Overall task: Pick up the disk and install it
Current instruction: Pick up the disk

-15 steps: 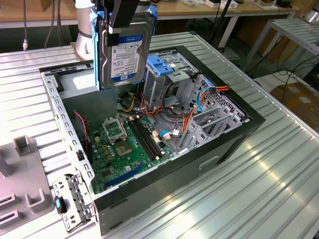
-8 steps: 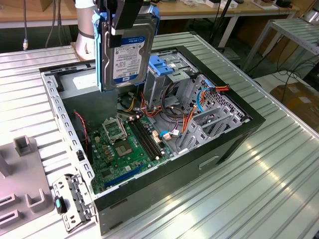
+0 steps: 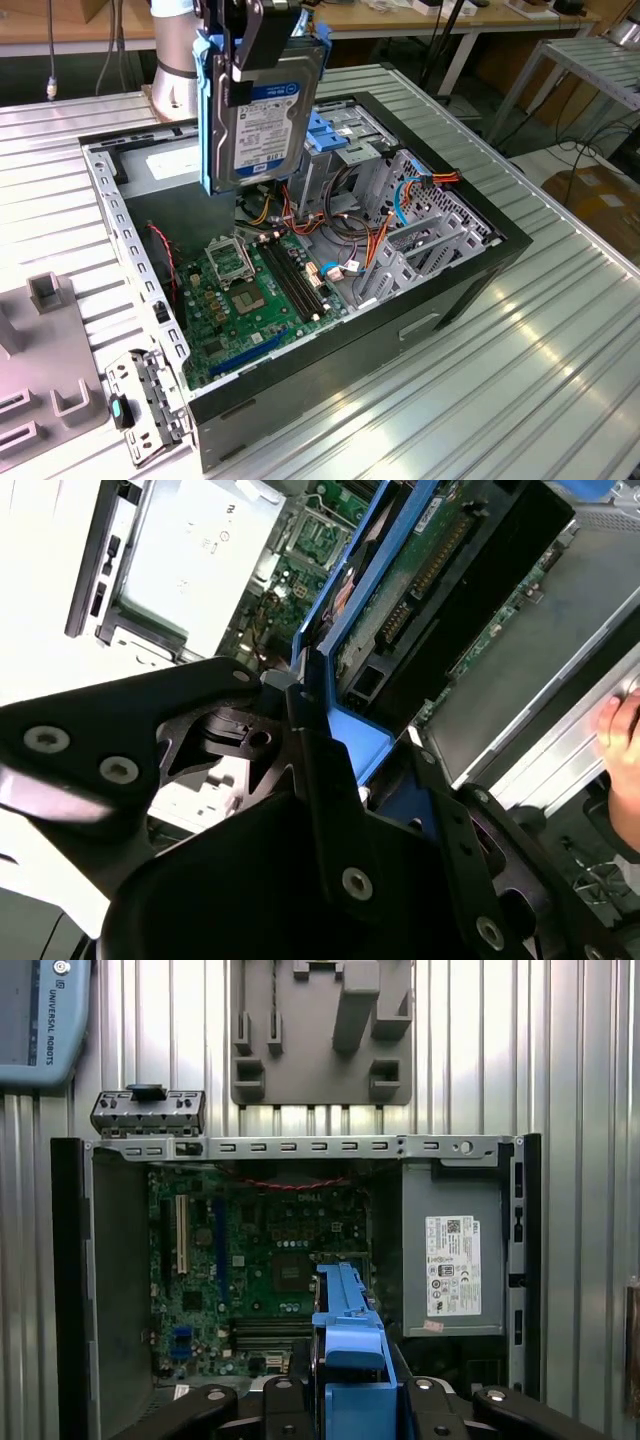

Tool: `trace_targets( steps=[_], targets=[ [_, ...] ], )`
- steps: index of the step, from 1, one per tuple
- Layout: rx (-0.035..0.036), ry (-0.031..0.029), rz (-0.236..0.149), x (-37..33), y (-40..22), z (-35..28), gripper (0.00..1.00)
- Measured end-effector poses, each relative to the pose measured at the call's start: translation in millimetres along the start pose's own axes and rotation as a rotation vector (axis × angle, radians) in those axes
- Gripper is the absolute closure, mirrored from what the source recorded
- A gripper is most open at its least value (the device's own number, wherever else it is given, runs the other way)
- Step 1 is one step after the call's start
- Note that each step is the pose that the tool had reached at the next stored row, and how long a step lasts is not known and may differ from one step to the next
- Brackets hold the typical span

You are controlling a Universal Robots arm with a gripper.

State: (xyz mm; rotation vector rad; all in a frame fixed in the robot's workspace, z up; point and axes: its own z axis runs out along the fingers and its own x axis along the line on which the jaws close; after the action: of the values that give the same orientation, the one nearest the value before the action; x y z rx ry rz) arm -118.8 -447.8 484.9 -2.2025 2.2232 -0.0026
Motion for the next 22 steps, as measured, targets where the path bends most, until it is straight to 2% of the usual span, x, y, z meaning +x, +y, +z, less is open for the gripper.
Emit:
trace_targets(
  steps=[3,6,15,17,21,22],
  targets=[
    [0.0,0.0,0.0,4.8,-0.3,0.2,0.63],
    [0.0,0.0001,0.0,15.3,-0.4,0.4,0.63],
    [0.0,0.0007,0.0,37.1,-2.0,1.1,0.63],
    [-0.0002,0.0009,0.0,40.2,-14.9,1.6,0.63],
    [-0.0003,0.0008,0.0,40.9,-33.1,2.3,0.63],
    [-0.0002,0.0008,0.0,40.9,-41.2,2.7,0.63]
  ],
)
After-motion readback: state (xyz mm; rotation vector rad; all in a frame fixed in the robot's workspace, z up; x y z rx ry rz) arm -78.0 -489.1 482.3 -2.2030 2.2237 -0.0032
